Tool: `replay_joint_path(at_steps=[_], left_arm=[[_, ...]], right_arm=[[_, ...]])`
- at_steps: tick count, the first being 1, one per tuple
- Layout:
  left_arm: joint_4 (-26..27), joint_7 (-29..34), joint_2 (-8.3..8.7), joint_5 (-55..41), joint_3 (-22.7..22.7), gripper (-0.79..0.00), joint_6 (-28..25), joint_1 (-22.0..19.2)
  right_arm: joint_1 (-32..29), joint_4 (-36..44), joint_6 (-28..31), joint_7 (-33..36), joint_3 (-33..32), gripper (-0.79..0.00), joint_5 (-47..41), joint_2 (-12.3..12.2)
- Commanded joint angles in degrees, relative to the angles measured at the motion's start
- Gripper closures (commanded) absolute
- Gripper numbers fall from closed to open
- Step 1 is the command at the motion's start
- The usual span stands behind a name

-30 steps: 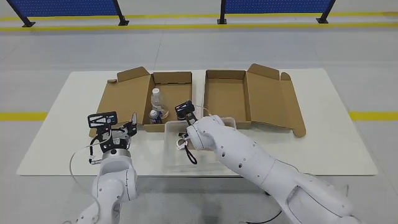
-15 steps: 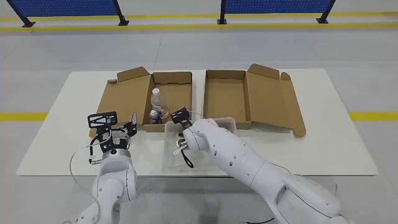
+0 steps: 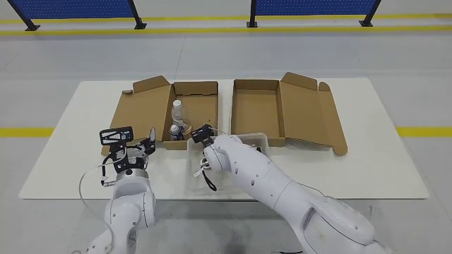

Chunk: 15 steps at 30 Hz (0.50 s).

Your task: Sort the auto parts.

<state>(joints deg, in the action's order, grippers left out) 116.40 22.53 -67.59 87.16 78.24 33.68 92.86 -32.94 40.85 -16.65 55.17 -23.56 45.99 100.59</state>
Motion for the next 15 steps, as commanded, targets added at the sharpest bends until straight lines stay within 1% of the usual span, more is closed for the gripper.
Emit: replay_joint_path(at_steps=[1,2,6,8,10,13,15], left_arm=[[0.0,0.0,0.00,0.0,0.0,-0.785,0.0,0.0],[0.0,0.0,0.00,0.0,0.0,-0.785,0.0,0.0],[0.0,0.0,0.00,0.0,0.0,-0.785,0.0,0.0],[0.0,0.0,0.00,0.0,0.0,-0.785,0.0,0.0],[0.0,0.0,0.00,0.0,0.0,-0.785,0.0,0.0],[0.0,0.0,0.00,0.0,0.0,-0.785,0.0,0.0],[0.0,0.0,0.00,0.0,0.0,-0.785,0.0,0.0]], right_arm=[[0.1,-1.2,0.3,-0.1,0.1,-0.311,0.1,0.5],[0.1,-1.7,0.5,-0.2,0.1,-0.314,0.1,0.8],[0.4,-3.6,1.2,-0.5,0.0,-0.280,0.0,1.7],[0.5,-4.4,1.4,-0.6,-0.1,-0.237,0.1,2.1],[0.6,-5.1,1.8,-0.7,-0.2,-0.231,0.2,2.5],[0.6,-6.2,2.2,-0.7,-0.3,-0.188,0.3,3.1],[0.6,-6.9,2.4,-0.7,-0.4,-0.185,0.3,3.4]])
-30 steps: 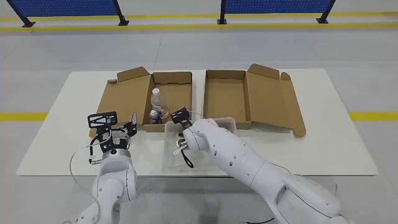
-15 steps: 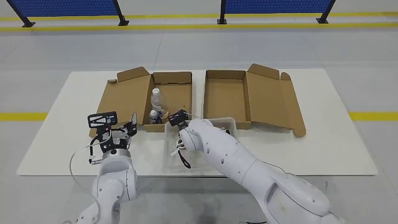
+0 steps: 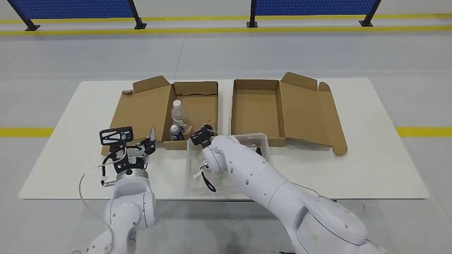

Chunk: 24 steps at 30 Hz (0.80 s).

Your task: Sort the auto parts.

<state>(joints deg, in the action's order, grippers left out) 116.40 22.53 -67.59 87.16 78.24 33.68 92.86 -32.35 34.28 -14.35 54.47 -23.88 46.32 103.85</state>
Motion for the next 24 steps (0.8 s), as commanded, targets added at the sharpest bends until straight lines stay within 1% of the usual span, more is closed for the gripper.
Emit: replay_joint_path(at_steps=[1,2,3,5,11,15,18,20,24], left_arm=[[0.0,0.0,0.00,0.0,0.0,-0.785,0.0,0.0],[0.0,0.0,0.00,0.0,0.0,-0.785,0.0,0.0],[0.0,0.0,0.00,0.0,0.0,-0.785,0.0,0.0],[0.0,0.0,0.00,0.0,0.0,-0.785,0.0,0.0],[0.0,0.0,0.00,0.0,0.0,-0.785,0.0,0.0],[0.0,0.0,0.00,0.0,0.0,-0.785,0.0,0.0],[0.0,0.0,0.00,0.0,0.0,-0.785,0.0,0.0],[0.0,0.0,0.00,0.0,0.0,-0.785,0.0,0.0],[0.0,0.0,0.00,0.0,0.0,-0.785,0.0,0.0]], right_arm=[[0.0,-0.8,0.3,0.2,-0.1,-0.188,0.1,0.3],[0.0,-1.1,0.4,0.2,-0.1,-0.151,0.1,0.5],[0.1,-1.5,0.6,0.2,-0.2,-0.077,0.2,0.6],[0.2,-2.1,0.7,0.0,-0.3,0.000,0.4,0.9],[0.6,-2.2,0.5,-0.8,-1.4,0.000,0.4,1.4],[0.8,-0.3,-0.4,-1.3,-3.0,0.000,0.3,1.0],[0.5,2.4,-1.4,-0.9,-3.9,0.000,1.5,0.2],[-0.1,4.8,-2.7,0.2,-3.9,0.000,3.9,-0.5],[-2.9,12.1,-5.4,2.0,-5.7,0.000,6.6,-2.5]])
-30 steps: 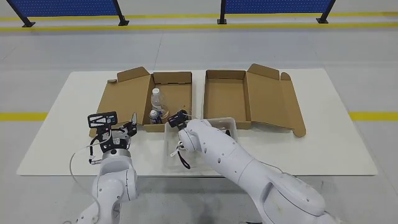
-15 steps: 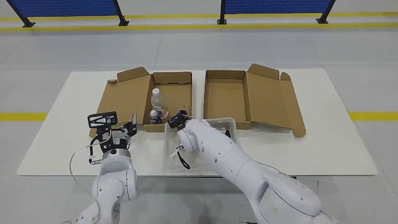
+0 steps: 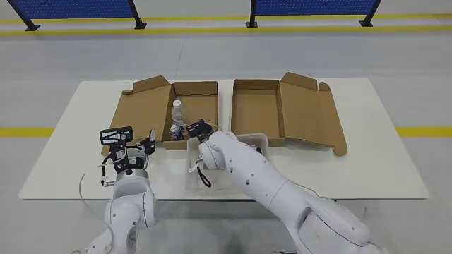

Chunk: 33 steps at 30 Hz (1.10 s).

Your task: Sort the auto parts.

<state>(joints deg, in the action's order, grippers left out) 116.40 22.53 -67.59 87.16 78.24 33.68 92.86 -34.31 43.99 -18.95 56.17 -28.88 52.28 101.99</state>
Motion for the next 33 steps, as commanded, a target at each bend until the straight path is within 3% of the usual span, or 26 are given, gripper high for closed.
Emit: replay_joint_path(at_steps=[1,6,10,17,21,25,33], left_arm=[[0.0,0.0,0.00,0.0,0.0,-0.785,0.0,0.0],[0.0,0.0,0.00,0.0,0.0,-0.785,0.0,0.0],[0.0,0.0,0.00,0.0,0.0,-0.785,0.0,0.0],[0.0,0.0,0.00,0.0,0.0,-0.785,0.0,0.0],[0.0,0.0,0.00,0.0,0.0,-0.785,0.0,0.0],[0.0,0.0,0.00,0.0,0.0,-0.785,0.0,0.0],[0.0,0.0,0.00,0.0,0.0,-0.785,0.0,0.0]], right_arm=[[-1.9,4.6,-1.4,0.6,-1.5,0.000,1.3,-1.3],[-9.0,18.4,-3.2,1.7,-9.0,0.000,3.9,-5.9],[-17.7,31.6,-1.7,2.5,-18.8,0.000,4.0,-9.9],[-32.5,48.7,4.5,2.7,-37.0,0.000,-9.3,-13.8],[-35.8,47.9,10.3,2.7,-43.8,0.000,-26.1,-14.2],[-36.2,43.5,15.3,3.9,-46.4,0.000,-38.8,-14.3],[-34.1,36.6,19.6,3.5,-45.0,0.000,-46.5,-14.5]])
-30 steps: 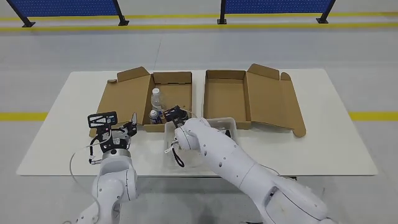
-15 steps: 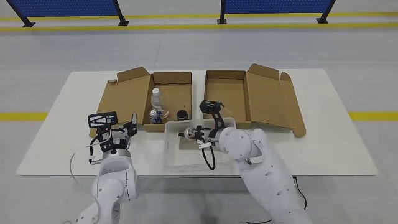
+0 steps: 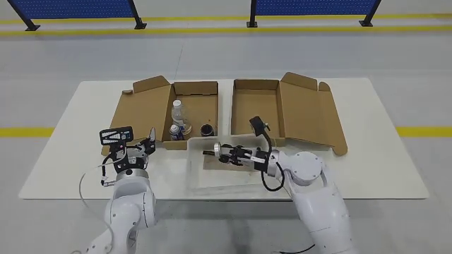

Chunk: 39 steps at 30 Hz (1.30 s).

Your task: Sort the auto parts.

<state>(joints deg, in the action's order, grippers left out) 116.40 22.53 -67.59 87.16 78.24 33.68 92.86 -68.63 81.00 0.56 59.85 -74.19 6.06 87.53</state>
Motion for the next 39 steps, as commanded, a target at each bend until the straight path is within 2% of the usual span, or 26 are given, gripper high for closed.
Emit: replay_joint_path(at_steps=[1,8,13,18,24,28,32,39], left_arm=[[0.0,0.0,0.00,0.0,0.0,-0.785,0.0,0.0],[0.0,0.0,0.00,0.0,0.0,-0.785,0.0,0.0],[0.0,0.0,0.00,0.0,0.0,-0.785,0.0,0.0],[0.0,0.0,0.00,0.0,0.0,-0.785,0.0,0.0],[0.0,0.0,0.00,0.0,0.0,-0.785,0.0,0.0],[0.0,0.0,0.00,0.0,0.0,-0.785,0.0,0.0],[0.0,0.0,0.00,0.0,0.0,-0.785,0.0,0.0],[0.0,0.0,0.00,0.0,0.0,-0.785,0.0,0.0]], right_arm=[[0.5,-1.0,0.3,-0.4,0.6,0.000,-0.4,-0.1],[2.1,-2.8,0.4,-2.0,1.9,0.000,0.1,-0.6],[2.4,-0.9,1.4,-5.3,2.0,0.000,2.9,-1.1],[3.5,3.8,-1.5,-10.8,1.5,0.000,12.4,-2.0],[6.8,5.6,-8.4,-17.5,0.0,0.000,23.9,-2.8],[10.7,2.6,-15.1,-18.4,0.0,0.000,32.8,-3.3],[15.0,-3.9,-19.7,-17.9,0.5,0.000,39.5,-3.7],[22.8,-17.9,-22.3,-15.4,4.7,0.000,46.8,-3.4]])
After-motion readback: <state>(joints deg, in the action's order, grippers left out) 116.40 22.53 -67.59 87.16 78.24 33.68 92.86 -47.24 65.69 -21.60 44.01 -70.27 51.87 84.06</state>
